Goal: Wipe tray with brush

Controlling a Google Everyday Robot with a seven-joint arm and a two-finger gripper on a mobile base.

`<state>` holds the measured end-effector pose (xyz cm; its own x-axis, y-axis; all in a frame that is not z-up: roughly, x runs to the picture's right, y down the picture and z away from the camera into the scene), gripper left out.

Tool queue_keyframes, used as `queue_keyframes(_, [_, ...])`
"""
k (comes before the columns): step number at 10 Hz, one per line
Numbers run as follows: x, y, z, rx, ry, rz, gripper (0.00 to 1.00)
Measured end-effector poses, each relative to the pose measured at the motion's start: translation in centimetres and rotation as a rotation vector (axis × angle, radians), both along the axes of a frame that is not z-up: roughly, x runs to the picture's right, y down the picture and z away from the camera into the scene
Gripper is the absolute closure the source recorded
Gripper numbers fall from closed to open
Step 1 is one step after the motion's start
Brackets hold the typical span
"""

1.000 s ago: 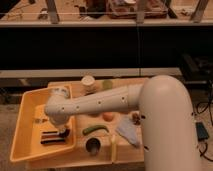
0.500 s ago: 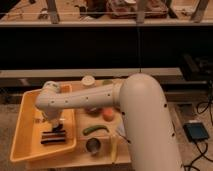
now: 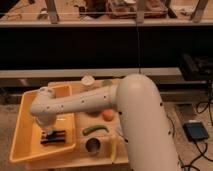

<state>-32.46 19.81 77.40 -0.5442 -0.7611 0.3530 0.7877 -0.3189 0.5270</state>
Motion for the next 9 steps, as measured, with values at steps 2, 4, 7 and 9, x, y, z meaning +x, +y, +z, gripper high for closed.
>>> queue_keyframes(2, [-0.9, 2.3, -1.8, -0.019, -0.036, -0.037, 0.90])
queue_keyframes(4, [0.1, 2.9, -2.2, -0.019, -0.024, -0.047, 0.90])
queue_keyframes(7, [5.2, 2.1, -1.9, -0.007, 0.030, 0.009, 0.90])
queue_keyframes(9, [8.8, 0.7, -1.3, 0.006, 0.068, 0.069, 0.90])
